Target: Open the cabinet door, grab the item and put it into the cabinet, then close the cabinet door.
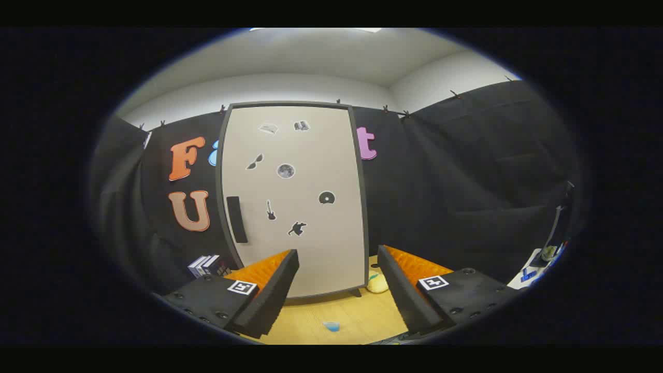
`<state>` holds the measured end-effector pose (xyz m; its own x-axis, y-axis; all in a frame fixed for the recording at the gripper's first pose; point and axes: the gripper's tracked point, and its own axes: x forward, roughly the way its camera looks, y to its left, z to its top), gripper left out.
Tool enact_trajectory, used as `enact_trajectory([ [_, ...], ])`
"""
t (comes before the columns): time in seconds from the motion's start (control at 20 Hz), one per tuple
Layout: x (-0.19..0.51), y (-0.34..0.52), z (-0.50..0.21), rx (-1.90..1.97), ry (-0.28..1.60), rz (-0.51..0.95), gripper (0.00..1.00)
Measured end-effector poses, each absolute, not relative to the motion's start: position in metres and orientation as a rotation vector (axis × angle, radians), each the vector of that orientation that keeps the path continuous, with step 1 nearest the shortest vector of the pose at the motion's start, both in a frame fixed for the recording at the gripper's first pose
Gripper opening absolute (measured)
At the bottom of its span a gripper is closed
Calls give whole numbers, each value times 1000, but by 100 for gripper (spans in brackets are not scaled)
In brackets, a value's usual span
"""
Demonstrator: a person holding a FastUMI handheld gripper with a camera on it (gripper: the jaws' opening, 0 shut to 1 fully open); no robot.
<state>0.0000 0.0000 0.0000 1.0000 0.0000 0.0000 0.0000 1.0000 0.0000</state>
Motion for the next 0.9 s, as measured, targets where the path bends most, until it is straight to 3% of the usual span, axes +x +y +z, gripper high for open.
enact_trajectory([
  [0.9, 9, 18, -1, -1, 4, 12, 98],
])
